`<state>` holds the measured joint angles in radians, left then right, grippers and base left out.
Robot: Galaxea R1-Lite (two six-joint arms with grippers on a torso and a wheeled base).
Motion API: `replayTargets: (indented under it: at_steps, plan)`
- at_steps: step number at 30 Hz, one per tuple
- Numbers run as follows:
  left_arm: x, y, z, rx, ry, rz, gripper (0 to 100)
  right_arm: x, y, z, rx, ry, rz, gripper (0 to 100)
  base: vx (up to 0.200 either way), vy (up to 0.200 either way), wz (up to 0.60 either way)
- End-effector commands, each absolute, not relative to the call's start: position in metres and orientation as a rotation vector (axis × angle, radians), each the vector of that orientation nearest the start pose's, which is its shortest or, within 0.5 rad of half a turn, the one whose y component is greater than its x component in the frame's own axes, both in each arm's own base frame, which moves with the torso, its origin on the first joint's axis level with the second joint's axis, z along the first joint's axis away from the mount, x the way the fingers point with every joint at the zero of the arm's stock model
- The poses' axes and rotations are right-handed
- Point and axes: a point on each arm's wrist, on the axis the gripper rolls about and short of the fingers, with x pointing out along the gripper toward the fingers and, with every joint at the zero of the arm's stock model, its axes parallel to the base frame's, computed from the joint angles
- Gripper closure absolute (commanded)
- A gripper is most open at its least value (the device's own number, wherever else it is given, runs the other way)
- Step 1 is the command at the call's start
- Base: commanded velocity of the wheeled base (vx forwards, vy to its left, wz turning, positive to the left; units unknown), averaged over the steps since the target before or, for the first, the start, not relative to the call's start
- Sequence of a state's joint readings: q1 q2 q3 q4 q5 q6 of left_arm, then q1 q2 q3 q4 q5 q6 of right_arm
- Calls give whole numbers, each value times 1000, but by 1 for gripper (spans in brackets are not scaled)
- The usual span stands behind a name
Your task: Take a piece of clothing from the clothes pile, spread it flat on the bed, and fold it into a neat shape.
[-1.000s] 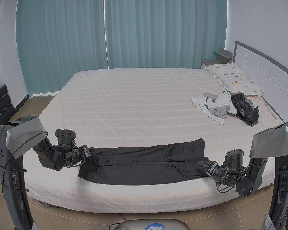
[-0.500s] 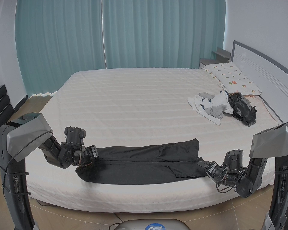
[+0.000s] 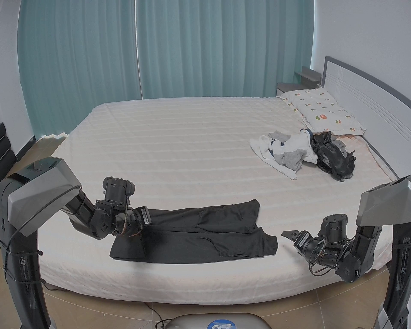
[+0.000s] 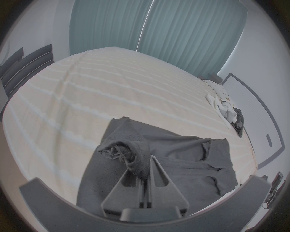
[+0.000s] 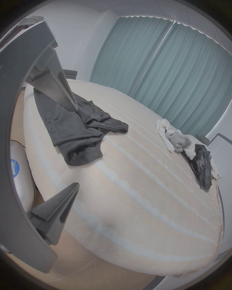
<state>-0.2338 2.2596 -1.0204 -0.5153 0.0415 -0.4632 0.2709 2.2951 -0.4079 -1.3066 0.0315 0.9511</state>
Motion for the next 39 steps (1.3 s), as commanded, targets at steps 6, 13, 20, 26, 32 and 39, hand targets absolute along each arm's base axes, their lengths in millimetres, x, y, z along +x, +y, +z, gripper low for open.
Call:
replayTargets:
  at_steps: [6,13,20,26,32,39]
  plan:
    - [389,-114,37,-340,753,-56,100,291,82,-21,846,671,-2,0,0,-200,0]
    - [392,-133,47,-350,764,-84,100,289,83,-22,843,677,-1,0,0,-200,0]
    - [395,-149,53,-357,784,-102,100,289,83,-22,843,677,-1,0,0,-200,0]
    - [404,-161,53,-366,780,-115,100,289,83,-22,841,678,-1,0,0,-200,0]
    - [409,-173,38,-388,809,-114,100,289,83,-22,841,679,1,0,0,-67,0]
    - [414,-178,26,-384,813,-93,0,289,83,-26,838,681,0,0,0,0,0]
